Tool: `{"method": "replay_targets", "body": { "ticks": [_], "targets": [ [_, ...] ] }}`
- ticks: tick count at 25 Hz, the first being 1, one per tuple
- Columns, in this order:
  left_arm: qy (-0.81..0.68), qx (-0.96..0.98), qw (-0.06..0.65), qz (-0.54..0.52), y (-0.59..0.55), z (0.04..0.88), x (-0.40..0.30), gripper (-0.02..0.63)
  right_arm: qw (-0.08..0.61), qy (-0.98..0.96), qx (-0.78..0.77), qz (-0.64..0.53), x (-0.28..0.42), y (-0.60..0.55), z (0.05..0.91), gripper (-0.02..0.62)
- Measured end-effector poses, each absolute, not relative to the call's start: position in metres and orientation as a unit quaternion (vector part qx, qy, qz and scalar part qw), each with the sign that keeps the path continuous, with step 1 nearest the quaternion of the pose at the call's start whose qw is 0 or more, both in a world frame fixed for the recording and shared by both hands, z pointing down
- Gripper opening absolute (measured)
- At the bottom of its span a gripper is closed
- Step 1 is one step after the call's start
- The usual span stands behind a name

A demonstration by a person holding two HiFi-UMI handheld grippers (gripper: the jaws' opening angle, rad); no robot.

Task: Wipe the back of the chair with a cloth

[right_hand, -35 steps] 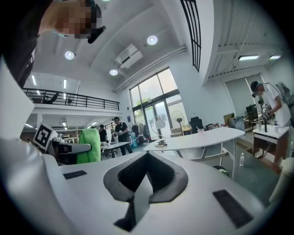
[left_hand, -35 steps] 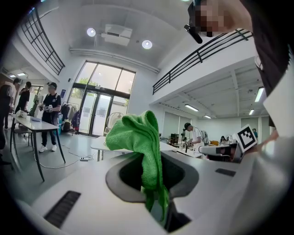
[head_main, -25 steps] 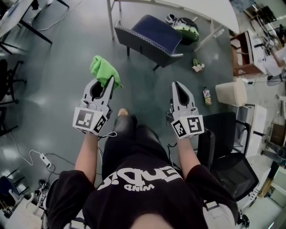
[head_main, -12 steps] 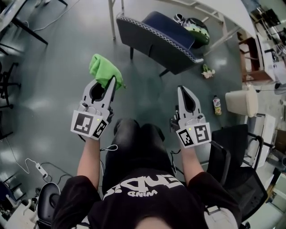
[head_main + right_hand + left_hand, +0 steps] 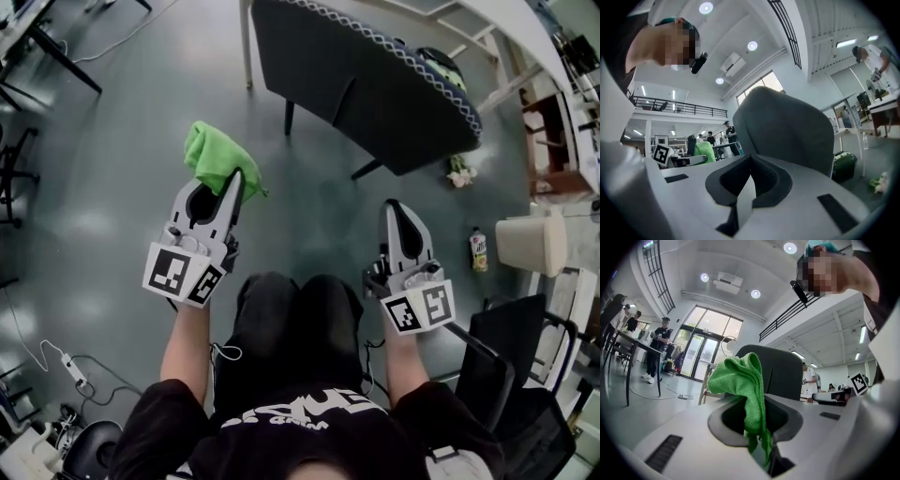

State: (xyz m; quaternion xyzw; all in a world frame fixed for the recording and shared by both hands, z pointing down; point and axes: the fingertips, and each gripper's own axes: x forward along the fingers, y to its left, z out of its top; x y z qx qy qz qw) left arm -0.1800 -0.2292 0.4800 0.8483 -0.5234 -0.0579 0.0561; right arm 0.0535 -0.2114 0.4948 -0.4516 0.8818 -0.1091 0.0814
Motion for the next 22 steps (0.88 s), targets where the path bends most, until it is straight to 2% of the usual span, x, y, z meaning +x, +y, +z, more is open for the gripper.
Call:
{"method": "replay_targets", "body": {
  "ticks": [10,22],
  "targets": [
    [-0.513,0.854,0.033,-0.084,-0.229,0.544,-0.172,0.066,0.066,0.886,-0.453,-0.079,0.049,-0.209,0.570,-0.003],
    [-0.514,0.853,0.022,-0.083,-0.230,0.553,-0.177,0.066,0.064,0.885,-0.455,-0.082,0.048,-0.211,0.595,-0.003]
  ]
}}
